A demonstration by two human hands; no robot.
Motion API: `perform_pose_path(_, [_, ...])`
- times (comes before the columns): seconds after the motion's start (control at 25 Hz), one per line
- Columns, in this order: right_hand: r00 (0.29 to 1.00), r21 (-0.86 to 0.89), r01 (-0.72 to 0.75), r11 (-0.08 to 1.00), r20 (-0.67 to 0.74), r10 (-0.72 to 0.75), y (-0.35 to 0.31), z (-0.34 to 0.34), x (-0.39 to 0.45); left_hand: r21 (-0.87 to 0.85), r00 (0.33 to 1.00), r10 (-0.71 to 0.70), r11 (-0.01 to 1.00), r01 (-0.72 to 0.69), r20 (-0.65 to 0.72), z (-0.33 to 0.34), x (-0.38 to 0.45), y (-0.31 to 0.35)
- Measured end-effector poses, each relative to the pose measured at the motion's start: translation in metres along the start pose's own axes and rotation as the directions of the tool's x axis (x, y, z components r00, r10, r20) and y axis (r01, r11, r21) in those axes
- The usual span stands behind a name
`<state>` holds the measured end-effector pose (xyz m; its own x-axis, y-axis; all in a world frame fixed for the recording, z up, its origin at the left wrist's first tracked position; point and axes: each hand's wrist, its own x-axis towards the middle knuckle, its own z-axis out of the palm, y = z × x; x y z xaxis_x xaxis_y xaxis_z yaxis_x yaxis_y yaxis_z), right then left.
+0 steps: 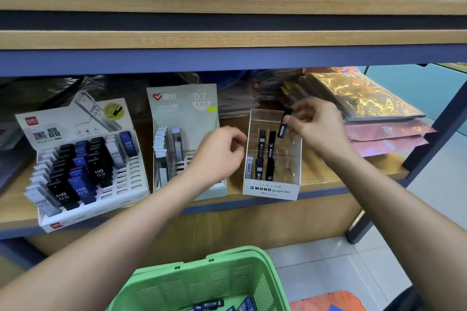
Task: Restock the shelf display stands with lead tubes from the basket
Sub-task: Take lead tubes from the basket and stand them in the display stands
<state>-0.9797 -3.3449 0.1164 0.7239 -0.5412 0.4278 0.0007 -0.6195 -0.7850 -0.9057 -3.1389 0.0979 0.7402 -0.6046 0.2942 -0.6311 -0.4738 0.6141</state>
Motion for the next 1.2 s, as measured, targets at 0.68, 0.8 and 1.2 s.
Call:
perform_pose_path(0.68, [0.992,-0.305,-0.028,0.952,0.111,0.065,0.023,0.036,-0.015,0.430,0.947,0.197,0.854,-0.293,0.253,0.022,-0.022,-0.010])
perform_pose_path(0.8, [0.991,-0.335,-0.026,0.942,0.115,0.068,0.021,0.035,-0.015,0.405,0.950,0.180,0.872,-0.274,0.254,0.018,-0.023,-0.007])
perform_pose_path(1.2, [0.834,-0.218,0.252,0.943,0.543,-0.097,-0.020,0.081,-0.133,0.466,0.887,0.002,0.850,-0.245,0.462,0.001,-0.113,-0.042])
